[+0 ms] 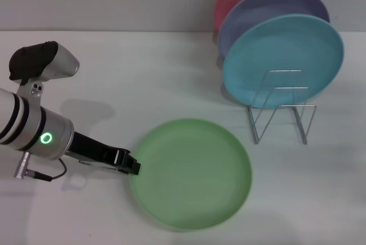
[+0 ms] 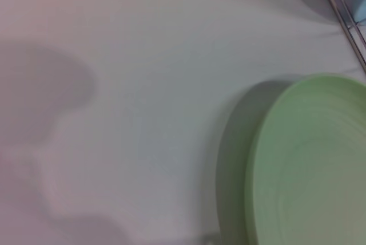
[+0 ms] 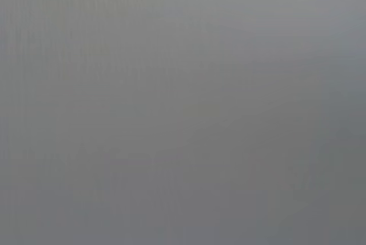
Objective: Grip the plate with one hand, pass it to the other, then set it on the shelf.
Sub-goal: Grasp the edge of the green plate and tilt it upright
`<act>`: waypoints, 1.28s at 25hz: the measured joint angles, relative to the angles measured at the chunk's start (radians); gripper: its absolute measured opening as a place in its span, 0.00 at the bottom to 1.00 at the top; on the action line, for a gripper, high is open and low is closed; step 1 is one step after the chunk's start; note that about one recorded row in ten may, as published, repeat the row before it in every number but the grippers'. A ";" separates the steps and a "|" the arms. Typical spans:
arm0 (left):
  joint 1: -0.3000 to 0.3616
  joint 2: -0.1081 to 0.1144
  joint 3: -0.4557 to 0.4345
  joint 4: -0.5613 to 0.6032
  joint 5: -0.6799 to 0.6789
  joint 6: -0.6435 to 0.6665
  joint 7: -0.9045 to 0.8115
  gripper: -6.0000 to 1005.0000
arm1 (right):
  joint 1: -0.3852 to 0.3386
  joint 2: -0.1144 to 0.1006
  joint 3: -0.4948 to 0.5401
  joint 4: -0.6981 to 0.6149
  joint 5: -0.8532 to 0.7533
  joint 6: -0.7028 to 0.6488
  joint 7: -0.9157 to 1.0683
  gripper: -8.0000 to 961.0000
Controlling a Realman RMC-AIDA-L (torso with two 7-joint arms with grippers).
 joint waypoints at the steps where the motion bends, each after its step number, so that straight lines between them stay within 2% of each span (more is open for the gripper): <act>1: -0.001 0.000 0.000 0.000 0.001 0.000 -0.001 0.25 | 0.000 0.000 0.000 0.000 0.000 0.000 0.000 0.74; 3: -0.004 0.000 0.000 0.000 0.009 0.000 -0.004 0.21 | 0.001 0.000 0.000 0.001 0.000 0.000 0.000 0.74; 11: -0.010 -0.001 0.025 0.008 0.025 -0.001 0.000 0.20 | 0.001 0.000 0.000 0.002 0.000 -0.002 0.002 0.74; 16: -0.012 -0.002 0.026 0.013 0.025 -0.001 0.001 0.08 | 0.001 0.000 0.000 0.002 0.000 -0.003 0.006 0.74; 27: 0.015 -0.002 0.024 0.101 0.019 0.000 0.006 0.04 | -0.006 0.003 0.000 0.003 0.000 -0.016 0.009 0.74; 32: 0.054 -0.004 0.020 0.160 -0.023 0.079 0.034 0.04 | -0.009 0.008 0.000 0.004 0.000 -0.016 0.011 0.74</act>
